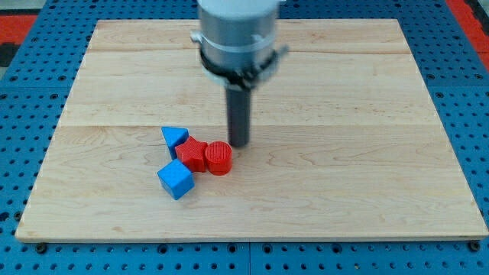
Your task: Move the red star diagonally to the blue triangle
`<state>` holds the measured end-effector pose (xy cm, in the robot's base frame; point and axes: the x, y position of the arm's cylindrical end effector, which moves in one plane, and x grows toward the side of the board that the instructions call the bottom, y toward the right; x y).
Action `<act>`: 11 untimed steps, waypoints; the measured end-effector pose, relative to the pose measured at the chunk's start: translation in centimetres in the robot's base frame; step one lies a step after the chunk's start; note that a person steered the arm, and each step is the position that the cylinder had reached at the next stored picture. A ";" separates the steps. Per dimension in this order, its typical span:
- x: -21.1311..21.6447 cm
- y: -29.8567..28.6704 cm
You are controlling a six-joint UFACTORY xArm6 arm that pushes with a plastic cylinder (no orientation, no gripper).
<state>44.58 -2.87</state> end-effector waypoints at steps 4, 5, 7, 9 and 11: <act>6.2 -5.1; -0.4 -6.7; -2.7 -4.8; 0.3 -10.5; 0.3 -14.4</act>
